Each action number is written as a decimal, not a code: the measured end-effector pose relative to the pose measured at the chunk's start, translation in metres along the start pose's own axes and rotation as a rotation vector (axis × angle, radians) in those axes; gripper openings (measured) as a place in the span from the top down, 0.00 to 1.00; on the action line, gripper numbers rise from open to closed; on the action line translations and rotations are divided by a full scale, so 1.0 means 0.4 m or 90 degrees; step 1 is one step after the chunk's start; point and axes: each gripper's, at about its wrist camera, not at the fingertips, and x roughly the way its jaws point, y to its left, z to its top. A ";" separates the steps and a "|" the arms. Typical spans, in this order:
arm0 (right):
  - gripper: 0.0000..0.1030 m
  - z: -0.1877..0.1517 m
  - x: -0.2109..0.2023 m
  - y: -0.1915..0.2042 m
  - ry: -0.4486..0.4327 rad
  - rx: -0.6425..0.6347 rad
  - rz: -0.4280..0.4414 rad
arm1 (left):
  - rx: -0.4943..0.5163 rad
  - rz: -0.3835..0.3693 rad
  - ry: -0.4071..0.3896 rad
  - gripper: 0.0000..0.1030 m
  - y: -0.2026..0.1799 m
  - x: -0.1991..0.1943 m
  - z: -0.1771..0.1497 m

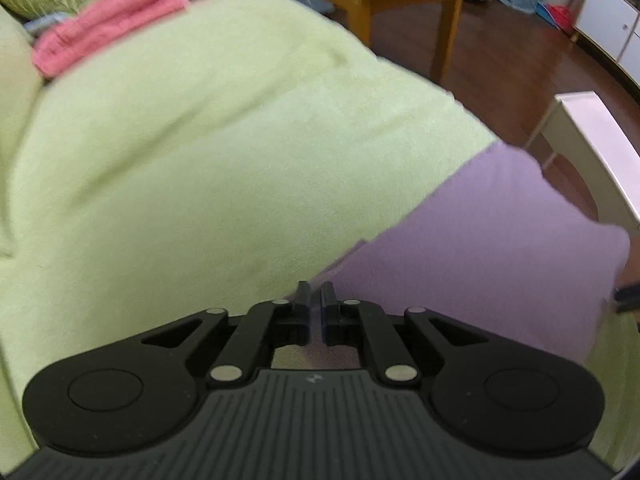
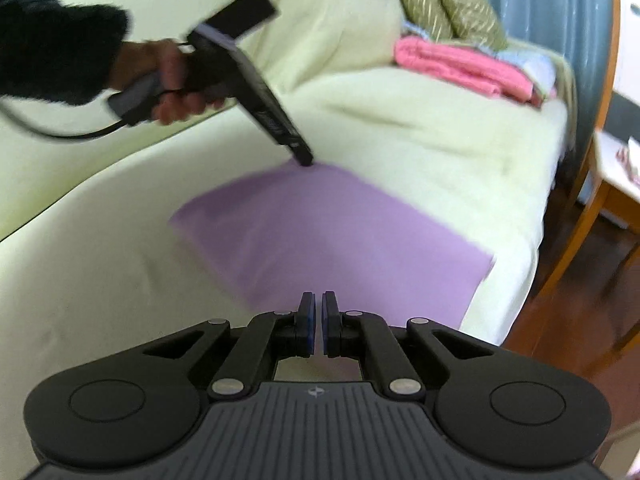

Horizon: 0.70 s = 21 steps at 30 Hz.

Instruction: Fold clothes

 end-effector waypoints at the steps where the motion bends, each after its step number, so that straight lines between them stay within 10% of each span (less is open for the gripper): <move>1: 0.96 0.000 0.011 -0.008 0.001 -0.003 -0.006 | -0.007 0.002 -0.016 0.95 -0.008 -0.033 -0.006; 12: 0.91 -0.086 0.050 -0.028 0.050 -0.022 -0.062 | -0.001 0.022 0.044 0.90 -0.186 -0.050 -0.207; 21: 0.90 -0.038 -0.026 -0.075 0.026 0.033 -0.090 | -0.046 0.016 0.028 0.90 -0.196 -0.110 -0.158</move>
